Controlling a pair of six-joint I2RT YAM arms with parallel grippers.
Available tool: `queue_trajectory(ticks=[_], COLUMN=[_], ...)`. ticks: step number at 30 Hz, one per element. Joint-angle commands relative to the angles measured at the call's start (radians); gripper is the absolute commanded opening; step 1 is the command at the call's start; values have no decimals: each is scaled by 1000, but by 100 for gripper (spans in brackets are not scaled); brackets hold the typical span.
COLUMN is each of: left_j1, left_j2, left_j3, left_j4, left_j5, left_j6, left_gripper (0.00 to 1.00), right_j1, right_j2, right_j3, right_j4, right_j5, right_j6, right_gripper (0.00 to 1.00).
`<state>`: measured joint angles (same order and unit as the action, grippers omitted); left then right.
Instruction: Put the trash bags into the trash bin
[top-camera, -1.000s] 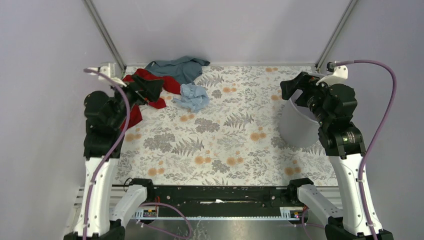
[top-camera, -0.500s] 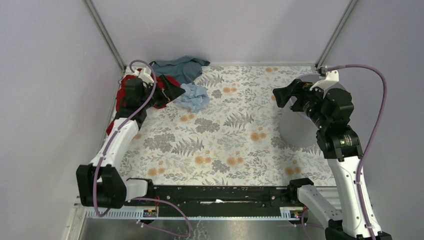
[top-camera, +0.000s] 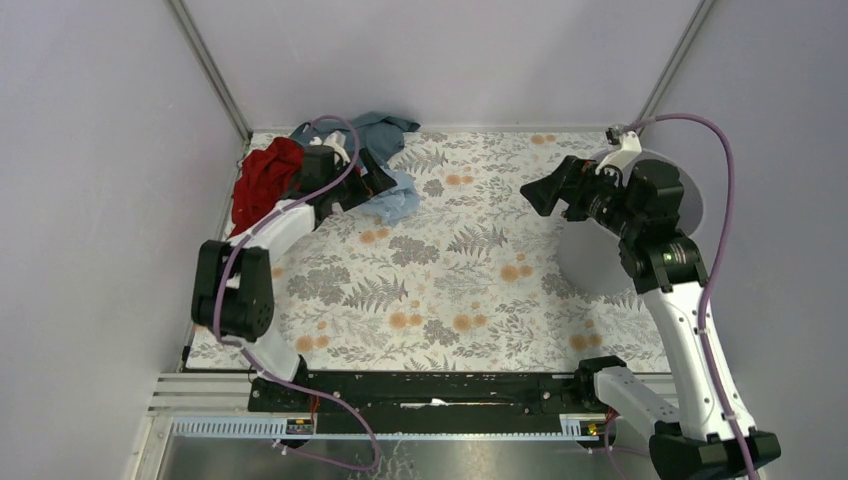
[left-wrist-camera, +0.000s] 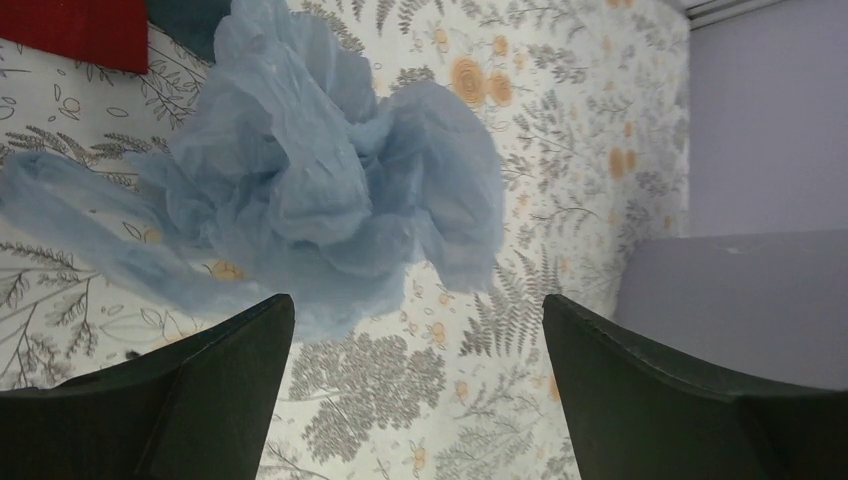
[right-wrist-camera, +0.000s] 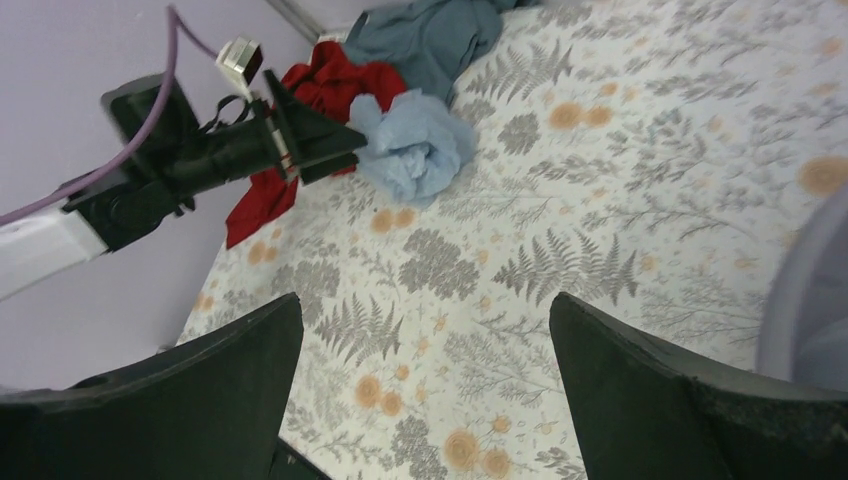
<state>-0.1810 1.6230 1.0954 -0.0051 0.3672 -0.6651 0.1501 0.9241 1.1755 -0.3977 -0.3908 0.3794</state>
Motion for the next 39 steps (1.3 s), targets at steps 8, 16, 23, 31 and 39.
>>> queue_trajectory(ticks=[8, 16, 23, 31, 39], left_j1=[-16, -35, -125, -326, -494], left_j2=[155, 47, -219, -638, -967], left_j3=[56, -183, -468, -799, -1029], left_j4=[75, 214, 249, 295, 377], left_j5=[-50, 27, 22, -81, -245], left_j6=[48, -11, -38, -178, -271], left_gripper=[53, 0, 0, 0, 45], right_j1=[259, 477, 589, 605, 620], right_j2=[217, 405, 453, 486, 611], right_j3=[158, 160, 62, -47, -41], right_j4=[-82, -68, 3, 148, 251], right_j5=[78, 225, 293, 348, 211], right_j6=[-75, -36, 48, 349, 324], right_gripper=[100, 100, 100, 100, 100])
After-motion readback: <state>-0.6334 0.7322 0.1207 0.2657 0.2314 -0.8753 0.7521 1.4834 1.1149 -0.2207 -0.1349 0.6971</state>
